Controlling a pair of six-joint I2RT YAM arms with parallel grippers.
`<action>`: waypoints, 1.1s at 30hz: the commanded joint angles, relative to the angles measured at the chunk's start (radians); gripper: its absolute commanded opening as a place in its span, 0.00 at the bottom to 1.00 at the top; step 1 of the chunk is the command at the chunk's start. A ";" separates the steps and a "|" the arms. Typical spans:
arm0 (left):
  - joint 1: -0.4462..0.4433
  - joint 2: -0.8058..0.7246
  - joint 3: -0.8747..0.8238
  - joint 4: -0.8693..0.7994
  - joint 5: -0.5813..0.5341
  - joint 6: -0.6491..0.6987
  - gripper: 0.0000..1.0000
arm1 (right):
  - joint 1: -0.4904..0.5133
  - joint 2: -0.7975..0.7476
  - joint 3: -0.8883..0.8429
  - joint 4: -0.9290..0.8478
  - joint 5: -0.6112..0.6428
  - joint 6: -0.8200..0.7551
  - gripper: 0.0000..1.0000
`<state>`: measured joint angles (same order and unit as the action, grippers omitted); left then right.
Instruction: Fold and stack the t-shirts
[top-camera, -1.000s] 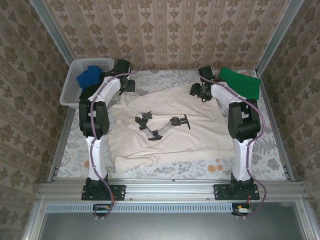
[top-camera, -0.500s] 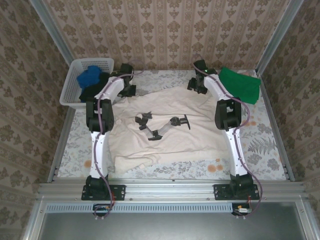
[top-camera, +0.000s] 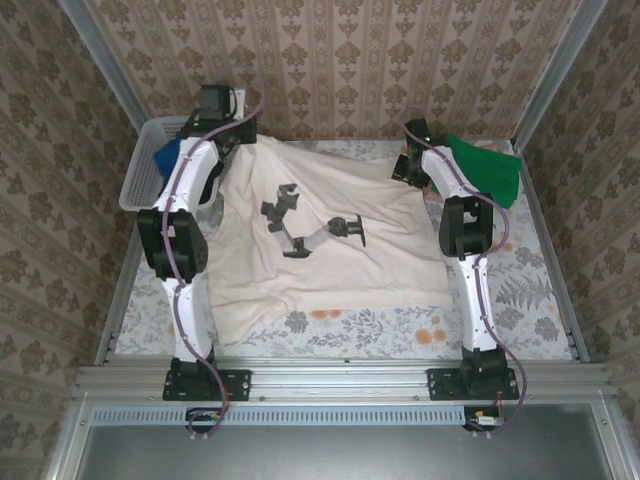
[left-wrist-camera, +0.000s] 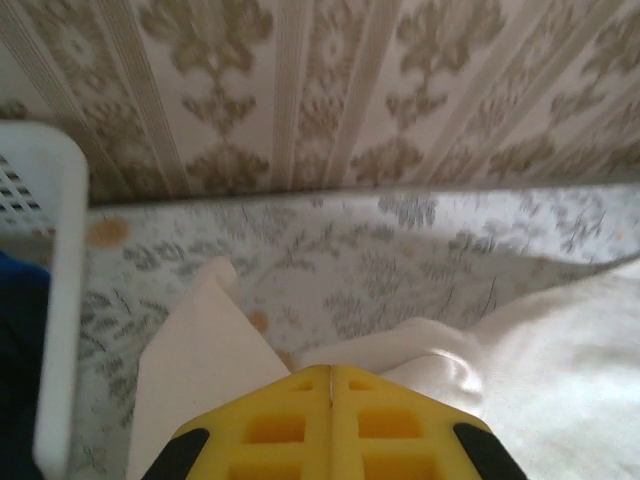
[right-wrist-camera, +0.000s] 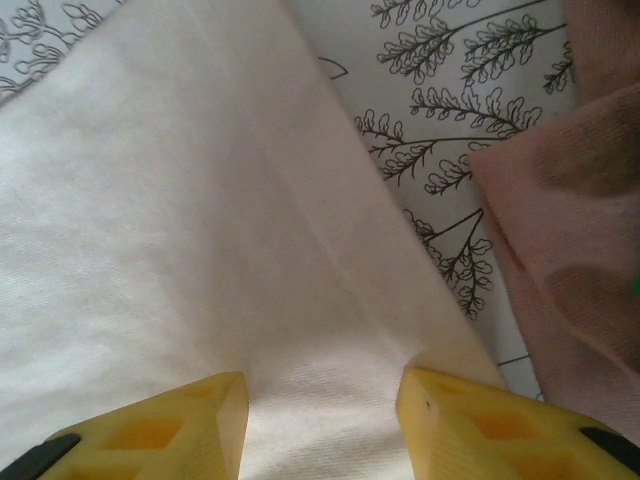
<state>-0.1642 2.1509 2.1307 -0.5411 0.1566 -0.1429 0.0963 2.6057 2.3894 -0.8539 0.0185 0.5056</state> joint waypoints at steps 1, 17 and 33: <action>0.032 0.089 -0.015 0.006 0.019 -0.038 0.09 | 0.003 -0.078 -0.106 0.039 -0.003 0.034 0.48; -0.044 0.088 0.108 -0.253 -0.240 0.075 0.75 | 0.052 -0.249 -0.235 0.065 0.093 0.032 0.50; -0.125 -0.822 -1.251 0.108 -0.186 -0.244 1.00 | 0.283 -0.966 -1.319 0.286 0.142 0.105 0.60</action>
<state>-0.2817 1.4803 1.0073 -0.4881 -0.0200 -0.2672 0.3805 1.7412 1.2190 -0.5774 0.1024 0.5396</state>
